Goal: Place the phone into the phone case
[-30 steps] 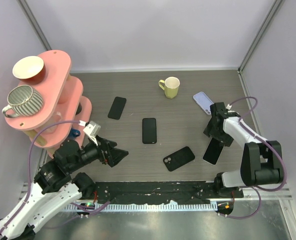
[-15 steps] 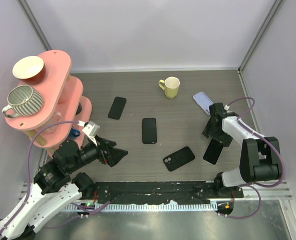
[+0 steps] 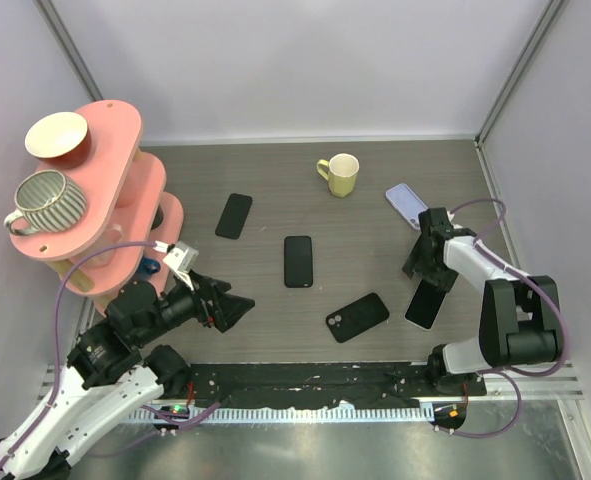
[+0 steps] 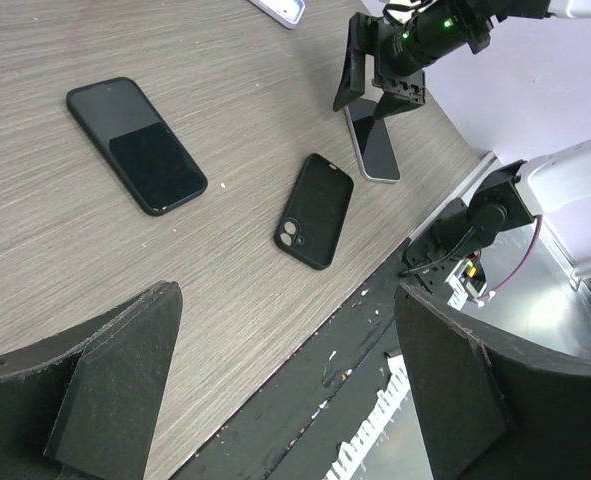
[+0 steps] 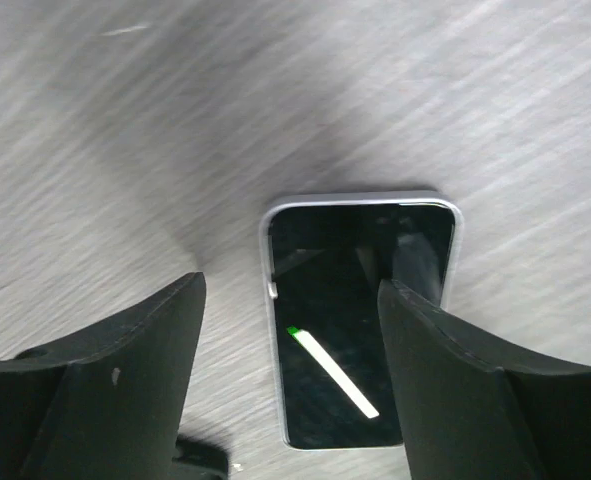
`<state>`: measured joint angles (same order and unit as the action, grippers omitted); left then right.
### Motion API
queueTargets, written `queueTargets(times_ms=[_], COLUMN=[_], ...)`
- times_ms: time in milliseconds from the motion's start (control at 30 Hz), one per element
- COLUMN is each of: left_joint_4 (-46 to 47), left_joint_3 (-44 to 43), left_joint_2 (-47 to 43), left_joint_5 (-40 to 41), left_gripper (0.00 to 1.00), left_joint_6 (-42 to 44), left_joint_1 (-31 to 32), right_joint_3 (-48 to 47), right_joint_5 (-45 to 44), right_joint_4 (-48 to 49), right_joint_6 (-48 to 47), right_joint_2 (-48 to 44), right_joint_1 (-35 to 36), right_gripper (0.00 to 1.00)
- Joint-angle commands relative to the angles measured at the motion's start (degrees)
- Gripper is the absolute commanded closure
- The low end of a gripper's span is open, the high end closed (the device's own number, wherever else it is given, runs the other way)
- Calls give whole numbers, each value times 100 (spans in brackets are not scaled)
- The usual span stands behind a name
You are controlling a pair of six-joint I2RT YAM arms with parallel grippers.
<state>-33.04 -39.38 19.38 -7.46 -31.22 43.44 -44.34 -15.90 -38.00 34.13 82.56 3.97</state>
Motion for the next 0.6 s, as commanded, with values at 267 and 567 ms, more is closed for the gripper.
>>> queueTargets(times_ms=[267,567], left_joint_4=[131,526], left_joint_3=[-210,-606], left_joint_2=[1330,2841], left_joint_5=[-45,1316], left_gripper=[20,22], left_joint_6=[-270,-1506], left_joint_1=[42,946], right_joint_3=[-48,-427], right_joint_5=[1266,220], right_joint_4=[891,74], right_joint_6=[-179,479], right_joint_2=[-92,-723], right_joint_1=[8,-10], right_gripper=[49,27])
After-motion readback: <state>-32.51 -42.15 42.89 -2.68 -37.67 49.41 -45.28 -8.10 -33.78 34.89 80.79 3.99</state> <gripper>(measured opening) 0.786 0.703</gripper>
